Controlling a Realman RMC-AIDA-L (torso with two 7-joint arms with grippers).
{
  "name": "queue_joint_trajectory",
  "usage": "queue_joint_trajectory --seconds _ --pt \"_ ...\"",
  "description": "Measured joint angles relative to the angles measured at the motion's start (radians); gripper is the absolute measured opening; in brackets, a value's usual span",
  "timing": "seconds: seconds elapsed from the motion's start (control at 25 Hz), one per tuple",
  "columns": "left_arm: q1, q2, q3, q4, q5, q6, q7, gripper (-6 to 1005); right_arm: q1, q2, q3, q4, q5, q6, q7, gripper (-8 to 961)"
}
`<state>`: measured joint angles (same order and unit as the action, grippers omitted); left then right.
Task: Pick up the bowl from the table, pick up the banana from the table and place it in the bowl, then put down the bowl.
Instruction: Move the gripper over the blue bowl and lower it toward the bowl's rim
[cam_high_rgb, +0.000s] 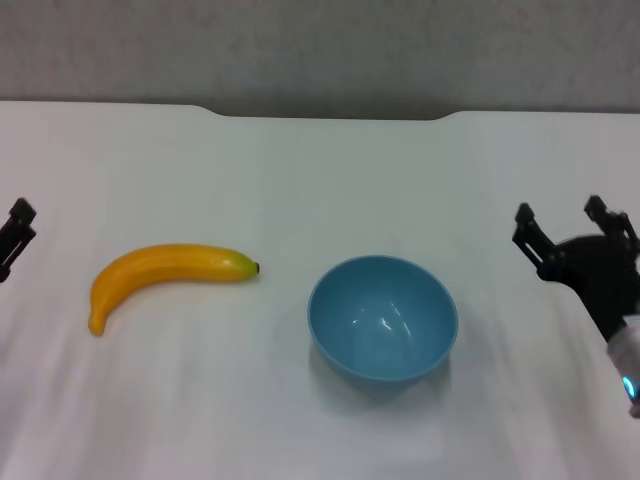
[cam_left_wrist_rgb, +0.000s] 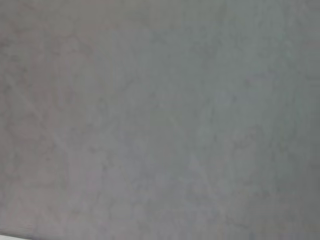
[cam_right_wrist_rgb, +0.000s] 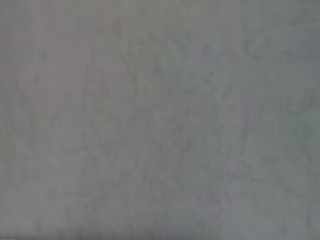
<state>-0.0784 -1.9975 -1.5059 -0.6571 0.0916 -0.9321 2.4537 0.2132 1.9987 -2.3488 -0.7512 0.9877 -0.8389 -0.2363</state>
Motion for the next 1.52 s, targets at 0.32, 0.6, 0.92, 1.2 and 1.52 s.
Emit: queue_joint_trajectory --seconds 0.32,0.6,0.92,1.2,1.52 --pt "0.071 -0.01 -0.099 -0.336 0.445 0.25 -0.343 861 -0.089 -0.001 0.237 -0.351 0.0 0.436 -0.327 882" --pt "0.053 -0.016 -0.21 -0.47 0.961 0.261 -0.752 863 -0.103 0.0 0.4 -0.525 0.0 0.852 -0.373 882" --pt "0.02 -0.028 -0.31 -0.553 1.248 0.179 -0.927 862 -0.092 0.003 0.514 -0.606 0.006 1.187 -0.379 881" --pt "0.023 -0.035 -0.346 -0.543 1.269 0.157 -0.921 861 -0.102 0.009 0.546 -0.556 0.007 1.187 -0.358 881" --pt "0.027 -0.035 -0.338 -0.542 1.272 0.171 -0.908 862 -0.033 0.007 0.541 -0.516 0.001 1.297 -0.288 880"
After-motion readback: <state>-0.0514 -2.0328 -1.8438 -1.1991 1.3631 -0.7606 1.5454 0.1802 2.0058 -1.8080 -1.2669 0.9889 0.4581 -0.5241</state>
